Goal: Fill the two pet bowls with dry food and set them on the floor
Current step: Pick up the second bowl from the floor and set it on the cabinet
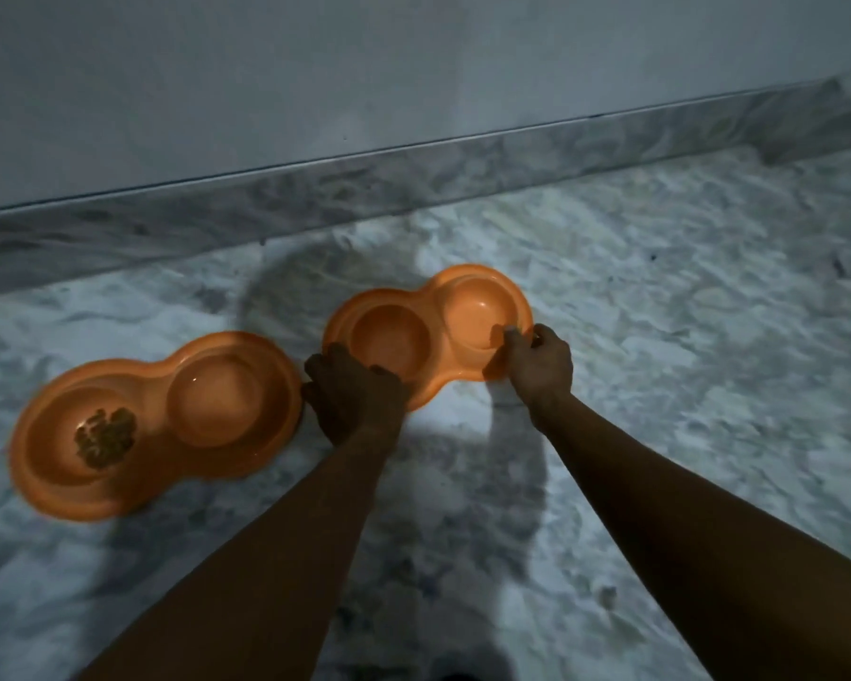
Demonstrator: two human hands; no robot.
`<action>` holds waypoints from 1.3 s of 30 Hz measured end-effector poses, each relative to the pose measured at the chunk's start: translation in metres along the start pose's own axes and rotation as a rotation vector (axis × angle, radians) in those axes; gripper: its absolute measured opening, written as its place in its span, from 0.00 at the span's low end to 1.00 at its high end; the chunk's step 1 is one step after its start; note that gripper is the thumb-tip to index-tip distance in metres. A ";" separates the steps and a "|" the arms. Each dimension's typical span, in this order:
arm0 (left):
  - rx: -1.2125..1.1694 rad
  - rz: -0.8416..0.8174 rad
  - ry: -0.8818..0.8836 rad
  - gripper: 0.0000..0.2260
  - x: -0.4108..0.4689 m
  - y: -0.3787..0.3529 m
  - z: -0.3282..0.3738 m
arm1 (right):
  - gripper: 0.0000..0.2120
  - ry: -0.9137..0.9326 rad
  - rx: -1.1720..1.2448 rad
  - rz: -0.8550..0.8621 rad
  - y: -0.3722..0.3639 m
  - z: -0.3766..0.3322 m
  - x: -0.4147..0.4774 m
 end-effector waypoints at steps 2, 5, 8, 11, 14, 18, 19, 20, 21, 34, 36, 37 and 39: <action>-0.006 -0.004 -0.036 0.18 0.001 0.004 -0.003 | 0.18 -0.029 0.054 0.006 0.001 0.002 -0.006; -0.021 0.021 -0.124 0.17 -0.005 0.027 0.002 | 0.24 -0.089 0.120 -0.014 0.016 -0.005 -0.026; -0.012 0.049 -0.206 0.17 -0.021 0.073 0.017 | 0.30 -0.117 0.210 -0.063 0.045 -0.028 -0.060; -0.030 0.064 -0.281 0.16 -0.048 0.137 0.043 | 0.23 -0.106 0.286 -0.100 0.085 -0.069 -0.103; -0.021 0.099 -0.317 0.17 -0.084 0.224 0.080 | 0.13 -0.089 0.316 -0.142 0.132 -0.124 -0.165; -0.029 0.165 -0.432 0.21 -0.154 0.374 0.143 | 0.17 0.009 0.294 -0.152 0.212 -0.227 -0.277; -0.026 0.169 -0.444 0.21 -0.174 0.411 0.156 | 0.17 0.034 0.291 -0.142 0.235 -0.251 -0.306; -0.009 0.179 -0.448 0.20 -0.194 0.450 0.168 | 0.16 0.054 0.295 -0.142 0.258 -0.277 -0.337; 0.016 0.194 -0.455 0.19 -0.213 0.486 0.177 | 0.13 0.061 0.306 -0.149 0.277 -0.300 -0.367; -0.217 0.444 -0.608 0.16 -0.406 0.875 0.155 | 0.19 0.392 0.433 -0.141 0.391 -0.497 -0.701; -0.243 0.485 -0.612 0.15 -0.417 0.921 0.126 | 0.22 0.439 0.434 -0.196 0.375 -0.514 -0.743; -0.265 0.508 -0.596 0.15 -0.422 0.946 0.108 | 0.22 0.470 0.434 -0.217 0.365 -0.523 -0.766; -0.311 0.552 -0.547 0.17 -0.430 0.987 0.073 | 0.21 0.518 0.429 -0.252 0.347 -0.536 -0.808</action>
Point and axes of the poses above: each hand's wrist, its own x-axis towards the middle knuckle, its own y-axis out of the back of the hand, z = x × y, the point moved 5 cm from there along x, towards the middle knuckle, and after that the axes turned 1 degree about -x, right-handed, at the moved point
